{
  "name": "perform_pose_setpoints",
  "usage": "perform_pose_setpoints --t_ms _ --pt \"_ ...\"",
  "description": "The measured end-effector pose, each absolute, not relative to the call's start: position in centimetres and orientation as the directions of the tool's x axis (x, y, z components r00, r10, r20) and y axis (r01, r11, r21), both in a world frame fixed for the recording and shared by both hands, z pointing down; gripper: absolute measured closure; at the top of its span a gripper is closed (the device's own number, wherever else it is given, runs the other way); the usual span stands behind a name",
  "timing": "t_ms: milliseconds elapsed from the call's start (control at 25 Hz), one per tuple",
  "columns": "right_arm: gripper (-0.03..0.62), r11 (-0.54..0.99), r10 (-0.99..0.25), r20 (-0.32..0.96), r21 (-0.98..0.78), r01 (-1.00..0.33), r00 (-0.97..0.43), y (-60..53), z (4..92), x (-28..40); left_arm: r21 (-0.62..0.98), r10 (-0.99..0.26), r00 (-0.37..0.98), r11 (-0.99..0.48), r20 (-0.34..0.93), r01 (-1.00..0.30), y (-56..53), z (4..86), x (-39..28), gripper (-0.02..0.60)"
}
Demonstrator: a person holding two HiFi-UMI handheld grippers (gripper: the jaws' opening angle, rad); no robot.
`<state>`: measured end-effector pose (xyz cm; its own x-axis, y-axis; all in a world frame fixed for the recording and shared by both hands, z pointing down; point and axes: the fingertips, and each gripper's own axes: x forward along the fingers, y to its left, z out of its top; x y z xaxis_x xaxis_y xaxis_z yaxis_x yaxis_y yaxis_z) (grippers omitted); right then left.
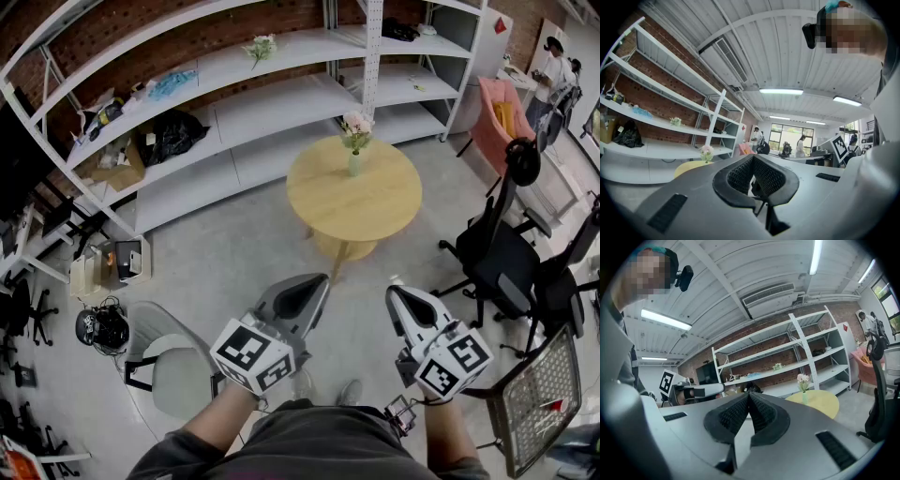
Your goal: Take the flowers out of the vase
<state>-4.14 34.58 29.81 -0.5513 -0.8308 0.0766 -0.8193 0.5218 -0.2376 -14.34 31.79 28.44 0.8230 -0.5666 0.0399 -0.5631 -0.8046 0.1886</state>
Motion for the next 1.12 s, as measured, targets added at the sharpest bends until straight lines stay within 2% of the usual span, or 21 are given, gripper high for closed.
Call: perform_pose_setpoints --t_ms 600,1120 --pt "0.579 0.491 -0.847 0.058 -0.293 -0.820 -0.528 34.4 29.9 -2.3 0.191 -0.577 0.815 -0.795 0.056 -0.576 31.9 28.7 -13.4 0.578" --pt "0.579 0.538 -0.817 0.037 -0.311 -0.784 -0.575 37.5 29.7 1.2 0.175 -0.620 0.783 -0.766 0.047 -0.618 35.3 28.6 -10.2 0.578"
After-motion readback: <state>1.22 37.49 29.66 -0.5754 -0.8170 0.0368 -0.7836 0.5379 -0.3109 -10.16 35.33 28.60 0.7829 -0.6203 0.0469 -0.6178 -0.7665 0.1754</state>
